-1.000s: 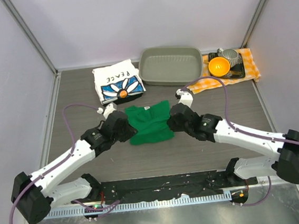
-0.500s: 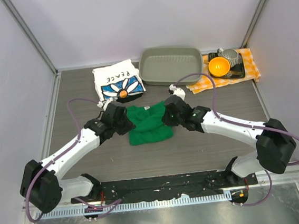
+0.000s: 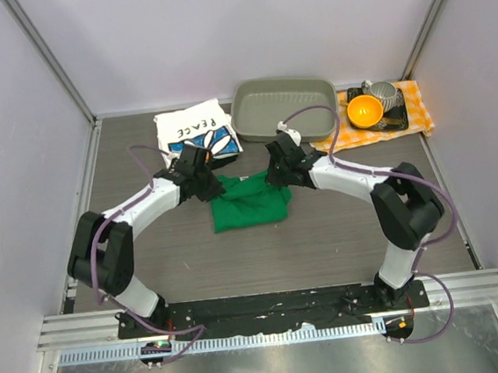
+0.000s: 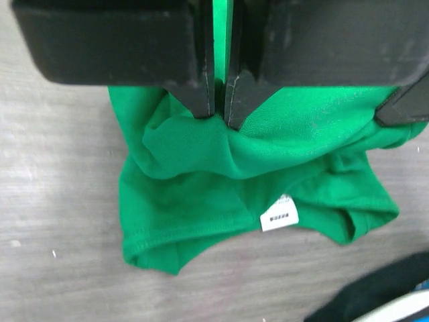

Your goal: Fold and stack the t-shirts

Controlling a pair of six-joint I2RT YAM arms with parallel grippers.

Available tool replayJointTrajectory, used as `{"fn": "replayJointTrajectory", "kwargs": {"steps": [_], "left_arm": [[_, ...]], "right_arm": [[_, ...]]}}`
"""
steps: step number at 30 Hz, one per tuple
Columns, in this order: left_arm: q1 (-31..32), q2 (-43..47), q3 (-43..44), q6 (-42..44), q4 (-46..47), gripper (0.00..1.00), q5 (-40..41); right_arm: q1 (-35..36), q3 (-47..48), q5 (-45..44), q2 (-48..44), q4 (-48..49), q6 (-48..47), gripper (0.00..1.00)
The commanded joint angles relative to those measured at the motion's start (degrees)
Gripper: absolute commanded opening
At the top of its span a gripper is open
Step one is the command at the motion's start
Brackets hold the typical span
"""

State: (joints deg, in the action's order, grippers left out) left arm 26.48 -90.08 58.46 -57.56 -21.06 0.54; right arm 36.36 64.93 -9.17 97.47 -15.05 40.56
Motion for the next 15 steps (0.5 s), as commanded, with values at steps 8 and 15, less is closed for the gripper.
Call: {"fn": "replayJointTrajectory", "kwargs": {"steps": [8, 15], "left_arm": [[-8.90, -5.40, 11.33, 5.96, -4.25, 1.00, 6.32], [-3.64, 11.14, 4.58, 6.67, -5.04, 1.00, 5.44]], "right_arm": [[-1.82, 11.29, -9.54, 5.20, 5.80, -7.67, 0.96], [-0.76, 5.04, -10.61, -8.95, 1.25, -9.44, 0.98]]}}
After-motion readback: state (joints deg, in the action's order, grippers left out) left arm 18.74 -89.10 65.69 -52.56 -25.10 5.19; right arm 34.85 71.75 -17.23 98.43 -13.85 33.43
